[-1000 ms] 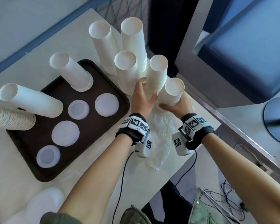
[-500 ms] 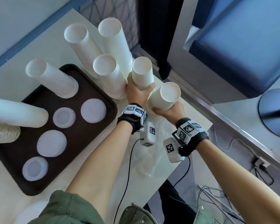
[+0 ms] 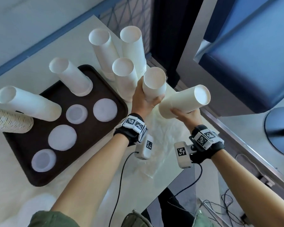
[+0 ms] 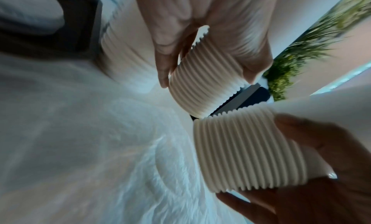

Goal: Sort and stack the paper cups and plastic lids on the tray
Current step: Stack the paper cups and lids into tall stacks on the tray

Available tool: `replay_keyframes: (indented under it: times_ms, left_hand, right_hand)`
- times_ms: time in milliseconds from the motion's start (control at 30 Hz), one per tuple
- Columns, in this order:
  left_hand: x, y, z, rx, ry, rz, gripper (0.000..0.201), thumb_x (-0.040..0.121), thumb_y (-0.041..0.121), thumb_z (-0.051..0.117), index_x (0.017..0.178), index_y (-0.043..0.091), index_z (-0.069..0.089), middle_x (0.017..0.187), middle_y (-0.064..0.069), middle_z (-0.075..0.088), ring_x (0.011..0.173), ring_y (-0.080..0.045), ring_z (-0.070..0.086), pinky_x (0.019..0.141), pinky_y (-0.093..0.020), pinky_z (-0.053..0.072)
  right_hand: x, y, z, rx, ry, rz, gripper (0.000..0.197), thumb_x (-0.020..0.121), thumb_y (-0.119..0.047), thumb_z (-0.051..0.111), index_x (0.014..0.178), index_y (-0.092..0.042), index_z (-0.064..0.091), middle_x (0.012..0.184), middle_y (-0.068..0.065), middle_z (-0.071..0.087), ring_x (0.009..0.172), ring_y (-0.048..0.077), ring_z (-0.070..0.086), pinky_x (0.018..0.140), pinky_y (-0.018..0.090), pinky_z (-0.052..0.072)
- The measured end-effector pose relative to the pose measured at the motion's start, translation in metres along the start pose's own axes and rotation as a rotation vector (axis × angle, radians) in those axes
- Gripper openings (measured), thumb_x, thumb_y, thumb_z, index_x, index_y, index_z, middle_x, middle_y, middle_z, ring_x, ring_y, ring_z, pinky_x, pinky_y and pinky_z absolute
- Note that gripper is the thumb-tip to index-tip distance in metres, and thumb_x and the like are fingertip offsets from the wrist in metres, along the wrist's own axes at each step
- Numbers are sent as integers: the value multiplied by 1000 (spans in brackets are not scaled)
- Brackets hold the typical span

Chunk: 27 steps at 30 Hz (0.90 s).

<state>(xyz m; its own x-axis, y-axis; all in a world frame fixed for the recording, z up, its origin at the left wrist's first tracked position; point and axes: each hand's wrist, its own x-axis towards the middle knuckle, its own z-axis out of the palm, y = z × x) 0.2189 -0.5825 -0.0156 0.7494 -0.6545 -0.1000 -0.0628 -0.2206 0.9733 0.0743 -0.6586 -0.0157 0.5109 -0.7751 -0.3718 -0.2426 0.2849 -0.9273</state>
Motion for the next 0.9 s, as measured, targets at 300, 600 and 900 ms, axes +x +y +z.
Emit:
replay_keyframes:
  times_ms: [300,600,900]
  left_hand:
    - [-90,-18,-115,-74,60,-90,86,52,46,78,124,10,48,108,10,61,98,0,60,79,-12,50]
    - [-76,23,-278,-13,583,56,91,59,50,76,132,9,39,127,-2,57,115,-14,56,98,-34,47]
    - [-19,47,-360,135,682,-46,80,68,32,79,131,9,35,128,-7,54,113,-23,55,94,-33,47]
  right_hand:
    - [-51,-37,5,51,-159,-115,72,40,-44,85,105,-39,55,109,-10,60,115,20,56,84,40,57]
    - [-63,-110,148,-53,-502,-303,78,50,-42,76,120,-18,50,115,0,61,114,21,57,94,41,52]
    - [-60,-177,261,-42,-657,-363,43,64,-24,77,101,-28,56,103,-6,65,98,11,65,76,36,58]
